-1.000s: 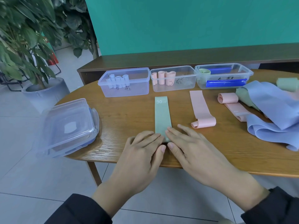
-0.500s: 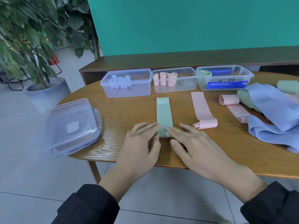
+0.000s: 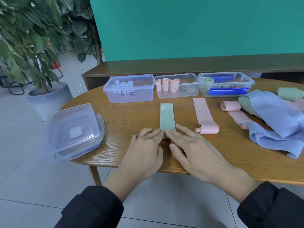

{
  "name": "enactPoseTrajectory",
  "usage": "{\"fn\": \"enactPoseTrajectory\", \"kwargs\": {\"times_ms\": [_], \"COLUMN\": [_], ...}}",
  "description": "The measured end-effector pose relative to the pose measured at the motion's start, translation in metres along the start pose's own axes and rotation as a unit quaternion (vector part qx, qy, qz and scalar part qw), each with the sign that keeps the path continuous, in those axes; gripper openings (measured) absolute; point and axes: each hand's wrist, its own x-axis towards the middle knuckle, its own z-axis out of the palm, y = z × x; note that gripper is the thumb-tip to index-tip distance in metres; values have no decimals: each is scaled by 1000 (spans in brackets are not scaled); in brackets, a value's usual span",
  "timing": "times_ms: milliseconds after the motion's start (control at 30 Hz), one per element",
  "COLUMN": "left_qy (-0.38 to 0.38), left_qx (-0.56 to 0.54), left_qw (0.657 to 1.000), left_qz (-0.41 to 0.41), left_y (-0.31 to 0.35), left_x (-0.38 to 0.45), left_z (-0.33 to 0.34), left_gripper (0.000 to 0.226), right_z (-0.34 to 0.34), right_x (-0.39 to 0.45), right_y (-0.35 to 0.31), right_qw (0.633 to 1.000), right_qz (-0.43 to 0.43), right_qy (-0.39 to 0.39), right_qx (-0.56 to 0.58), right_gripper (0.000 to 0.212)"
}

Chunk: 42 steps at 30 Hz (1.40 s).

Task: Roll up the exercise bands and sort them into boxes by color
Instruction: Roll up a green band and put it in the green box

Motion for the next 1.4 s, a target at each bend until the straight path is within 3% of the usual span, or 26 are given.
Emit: {"fn": "enactPoseTrajectory", "kwargs": {"times_ms": [200,367,633,767,867,1033,1200,1400], "left_qy": [-9,50,-24,-37,-32,-27,90,57], "left_qx": [-34,-125,1,46,64,28,22,37], "left_qw": [999,990,999,997,996,997,996,998], "left_qz": [-39,-39,-39,-50,-47,-65,12,4], "left_y": [2,0,0,1,-1,-5,-9,-7], "left_x": [6,7,26,35,38,46,50,53], "left_z": [-1,-3,-2,1,4,10,9,14], "left_gripper": [50,39,46,49,48,46,32,50], "right_z": [-1,-3,-6,-6,-7,-2,-1,0], "right_x": [8,19,39,39,34,43,52,63], "right_y": [6,11,23,23,24,29,40,44], "right_qw": [999,999,998,999,1000,999,999,1000], "right_qz": [14,21,20,20,6,21,17,8], "right_qy": [-27,-38,-57,-25,14,2,-22,-14], "right_qx": [15,21,24,20,22,32,18,20], "right_gripper": [54,55,57,56,49,48,52,55]}}
